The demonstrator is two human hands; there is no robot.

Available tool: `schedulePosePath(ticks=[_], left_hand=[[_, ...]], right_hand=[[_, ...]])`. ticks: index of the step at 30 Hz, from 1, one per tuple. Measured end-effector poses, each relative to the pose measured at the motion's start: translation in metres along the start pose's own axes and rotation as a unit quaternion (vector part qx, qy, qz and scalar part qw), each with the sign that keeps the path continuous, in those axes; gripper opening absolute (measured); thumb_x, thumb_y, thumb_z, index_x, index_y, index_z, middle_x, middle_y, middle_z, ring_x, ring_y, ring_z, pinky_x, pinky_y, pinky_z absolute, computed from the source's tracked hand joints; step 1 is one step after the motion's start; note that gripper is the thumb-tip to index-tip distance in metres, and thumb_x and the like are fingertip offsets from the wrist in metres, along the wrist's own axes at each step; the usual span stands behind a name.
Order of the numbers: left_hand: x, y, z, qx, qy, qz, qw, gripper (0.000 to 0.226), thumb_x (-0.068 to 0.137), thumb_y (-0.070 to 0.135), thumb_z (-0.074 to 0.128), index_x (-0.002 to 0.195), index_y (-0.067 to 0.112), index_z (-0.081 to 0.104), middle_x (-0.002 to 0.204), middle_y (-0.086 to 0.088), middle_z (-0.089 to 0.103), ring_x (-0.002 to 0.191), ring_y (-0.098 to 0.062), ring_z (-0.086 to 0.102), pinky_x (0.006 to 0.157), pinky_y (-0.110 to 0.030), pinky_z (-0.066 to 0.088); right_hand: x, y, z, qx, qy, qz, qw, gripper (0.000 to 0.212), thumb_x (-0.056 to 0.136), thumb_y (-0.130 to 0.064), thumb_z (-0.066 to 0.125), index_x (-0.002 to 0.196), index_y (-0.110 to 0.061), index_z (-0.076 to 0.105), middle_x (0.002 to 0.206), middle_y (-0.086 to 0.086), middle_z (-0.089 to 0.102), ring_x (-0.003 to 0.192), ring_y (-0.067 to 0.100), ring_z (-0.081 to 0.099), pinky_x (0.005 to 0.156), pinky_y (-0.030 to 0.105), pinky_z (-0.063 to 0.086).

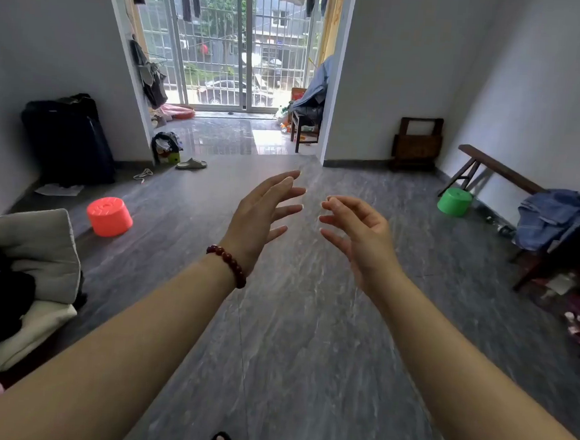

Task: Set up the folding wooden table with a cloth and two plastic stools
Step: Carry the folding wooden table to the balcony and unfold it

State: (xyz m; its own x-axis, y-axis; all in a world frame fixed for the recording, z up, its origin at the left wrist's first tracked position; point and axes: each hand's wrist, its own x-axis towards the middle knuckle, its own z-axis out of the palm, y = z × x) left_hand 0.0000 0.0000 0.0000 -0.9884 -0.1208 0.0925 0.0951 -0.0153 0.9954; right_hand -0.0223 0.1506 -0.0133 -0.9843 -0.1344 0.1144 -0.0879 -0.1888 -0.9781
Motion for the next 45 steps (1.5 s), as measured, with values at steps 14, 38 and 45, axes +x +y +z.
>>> schedulePosePath(ticks=[14,38,45], left_hand=[[0.177,0.007,-0.01,-0.017,-0.03,0.001,0.999,0.019,0.096,0.045,0.041,0.099,0.041,0.059,0.11,0.007,0.059,0.104,-0.013,0.059,0.089,-0.035,0.049],[0.429,-0.034,0.111,-0.04,-0.102,-0.016,0.994,0.018,0.095,0.043,0.044,0.096,0.038,0.062,0.111,0.007,0.06,0.108,-0.013,0.057,0.091,-0.036,0.046],[0.519,-0.038,0.187,-0.043,-0.107,-0.011,0.993,0.017,0.096,0.04,0.045,0.095,0.038,0.061,0.111,0.007,0.061,0.106,-0.012,0.057,0.091,-0.036,0.046]], right_hand=[[0.17,0.003,0.014,-0.013,0.075,-0.014,0.997,0.002,0.088,-0.023,0.064,0.09,-0.023,0.064,0.095,-0.002,0.063,0.087,0.011,0.062,0.073,0.027,0.053],[0.398,0.022,-0.11,-0.04,0.143,-0.018,0.989,0.007,0.088,-0.02,0.064,0.082,-0.024,0.063,0.091,-0.003,0.065,0.088,0.012,0.062,0.076,0.027,0.051],[0.484,0.012,-0.181,-0.038,0.141,-0.015,0.989,0.008,0.087,-0.02,0.065,0.081,-0.025,0.063,0.091,-0.004,0.065,0.086,0.012,0.062,0.073,0.027,0.049]])
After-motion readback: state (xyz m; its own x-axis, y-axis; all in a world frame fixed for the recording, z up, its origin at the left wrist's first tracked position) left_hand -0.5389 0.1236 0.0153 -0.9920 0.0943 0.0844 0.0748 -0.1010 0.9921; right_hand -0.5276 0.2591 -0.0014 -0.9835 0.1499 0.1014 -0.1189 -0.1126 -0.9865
